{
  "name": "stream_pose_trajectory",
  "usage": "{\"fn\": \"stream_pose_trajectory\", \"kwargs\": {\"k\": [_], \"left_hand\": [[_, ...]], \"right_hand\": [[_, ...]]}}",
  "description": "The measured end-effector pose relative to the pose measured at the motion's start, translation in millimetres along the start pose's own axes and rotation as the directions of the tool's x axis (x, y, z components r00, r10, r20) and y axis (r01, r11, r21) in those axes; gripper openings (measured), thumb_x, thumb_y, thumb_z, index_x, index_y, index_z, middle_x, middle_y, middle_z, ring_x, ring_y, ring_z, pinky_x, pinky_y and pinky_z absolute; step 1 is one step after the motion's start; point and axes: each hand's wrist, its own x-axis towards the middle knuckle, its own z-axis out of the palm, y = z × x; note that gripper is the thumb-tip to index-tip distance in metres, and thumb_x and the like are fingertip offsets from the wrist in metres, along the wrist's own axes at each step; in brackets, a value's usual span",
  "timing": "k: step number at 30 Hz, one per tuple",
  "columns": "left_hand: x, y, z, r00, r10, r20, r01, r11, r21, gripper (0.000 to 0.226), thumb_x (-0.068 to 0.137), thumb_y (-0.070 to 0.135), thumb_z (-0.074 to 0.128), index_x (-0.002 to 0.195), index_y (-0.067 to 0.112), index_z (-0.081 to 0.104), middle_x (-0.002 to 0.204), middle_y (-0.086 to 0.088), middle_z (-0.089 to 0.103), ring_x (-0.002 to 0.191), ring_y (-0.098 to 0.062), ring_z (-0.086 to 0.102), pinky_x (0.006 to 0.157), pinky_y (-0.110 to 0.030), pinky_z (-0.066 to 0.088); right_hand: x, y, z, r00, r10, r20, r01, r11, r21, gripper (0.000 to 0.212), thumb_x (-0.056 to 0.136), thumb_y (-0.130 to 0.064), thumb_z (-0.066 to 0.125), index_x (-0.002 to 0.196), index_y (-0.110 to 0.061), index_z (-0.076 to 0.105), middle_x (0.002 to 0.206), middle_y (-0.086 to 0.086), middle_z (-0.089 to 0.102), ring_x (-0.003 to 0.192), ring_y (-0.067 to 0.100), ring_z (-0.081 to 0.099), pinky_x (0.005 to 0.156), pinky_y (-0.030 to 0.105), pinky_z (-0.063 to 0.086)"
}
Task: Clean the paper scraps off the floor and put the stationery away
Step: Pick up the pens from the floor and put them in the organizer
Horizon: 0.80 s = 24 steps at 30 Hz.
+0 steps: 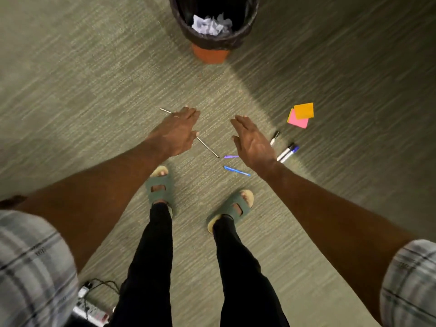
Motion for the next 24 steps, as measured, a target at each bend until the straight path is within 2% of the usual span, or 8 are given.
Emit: {"fn": "stream_pose_trajectory", "kwargs": {"k": [7, 12, 14, 17, 20, 22, 24], "left_hand": [[27, -9, 88, 0.988, 0.088, 0.127, -0.099, 0.992, 0.081, 0.069, 0.105, 0.031, 0.043, 0.161, 0.011, 0.008, 0.170, -0.006, 0.008, 0.158, -0.023, 0.006, 0.128, -0.041, 0.011], [78, -30, 179, 0.978, 0.139, 0.156, -0.157, 0.981, 0.110, 0.070, 0.104, 0.030, 0.045, 0.161, 0.013, 0.009, 0.170, -0.005, 0.008, 0.158, -0.022, 0.006, 0.128, -0.039, 0.010], [98, -39, 215, 0.974, 0.150, 0.171, -0.172, 0.977, 0.124, 0.069, 0.103, 0.028, 0.045, 0.161, 0.012, 0.011, 0.169, -0.006, 0.011, 0.157, -0.023, 0.009, 0.128, -0.039, 0.012], [127, -55, 266, 0.972, 0.158, 0.175, -0.185, 0.972, 0.148, 0.065, 0.103, 0.023, 0.044, 0.160, 0.012, 0.015, 0.168, -0.007, 0.014, 0.157, -0.025, 0.011, 0.128, -0.040, 0.013], [153, -65, 309, 0.963, 0.201, 0.179, -0.239, 0.946, 0.221, 0.073, 0.099, 0.007, 0.047, 0.161, 0.017, 0.009, 0.170, -0.003, 0.007, 0.157, -0.023, 0.006, 0.129, -0.042, 0.009], [169, -68, 332, 0.964, 0.210, 0.161, -0.246, 0.935, 0.255, 0.082, 0.094, -0.001, 0.050, 0.160, 0.021, 0.006, 0.170, -0.002, 0.001, 0.158, -0.024, 0.002, 0.129, -0.045, 0.009], [184, -72, 352, 0.973, 0.204, 0.109, -0.227, 0.936, 0.270, 0.082, 0.092, -0.004, 0.049, 0.160, 0.022, 0.010, 0.170, -0.005, 0.002, 0.157, -0.026, 0.004, 0.128, -0.047, 0.011]], "right_hand": [[-25, 41, 100, 0.992, 0.072, 0.107, -0.065, 0.996, -0.063, 0.058, 0.102, -0.021, 0.046, 0.155, -0.006, 0.027, 0.163, 0.012, 0.024, 0.154, 0.027, 0.019, 0.127, 0.036, 0.018], [-22, 90, 190, 0.976, 0.112, 0.187, -0.098, 0.992, -0.082, 0.064, 0.096, -0.015, 0.057, 0.153, -0.003, 0.030, 0.161, 0.017, 0.027, 0.151, 0.031, 0.024, 0.126, 0.036, 0.019], [-19, 109, 225, 0.970, 0.154, 0.191, -0.136, 0.985, -0.105, 0.062, 0.093, -0.016, 0.061, 0.149, -0.006, 0.036, 0.155, 0.016, 0.035, 0.143, 0.032, 0.034, 0.120, 0.038, 0.031], [-12, 133, 272, 0.963, 0.205, 0.172, -0.187, 0.976, -0.115, 0.048, 0.092, -0.015, 0.063, 0.137, -0.010, 0.048, 0.137, 0.011, 0.050, 0.124, 0.030, 0.049, 0.103, 0.041, 0.049], [-2, 159, 311, 0.962, 0.217, 0.164, -0.192, 0.969, -0.154, 0.037, 0.095, -0.013, 0.058, 0.131, -0.012, 0.050, 0.129, 0.010, 0.053, 0.114, 0.028, 0.054, 0.093, 0.041, 0.054], [7, 176, 333, 0.966, 0.207, 0.158, -0.177, 0.967, -0.183, 0.040, 0.096, -0.016, 0.058, 0.135, -0.014, 0.047, 0.129, 0.009, 0.054, 0.113, 0.028, 0.055, 0.092, 0.042, 0.055], [15, 191, 350, 0.974, 0.183, 0.137, -0.153, 0.968, -0.200, 0.041, 0.097, -0.018, 0.057, 0.136, -0.017, 0.046, 0.128, 0.008, 0.055, 0.111, 0.027, 0.056, 0.091, 0.041, 0.054]]}}
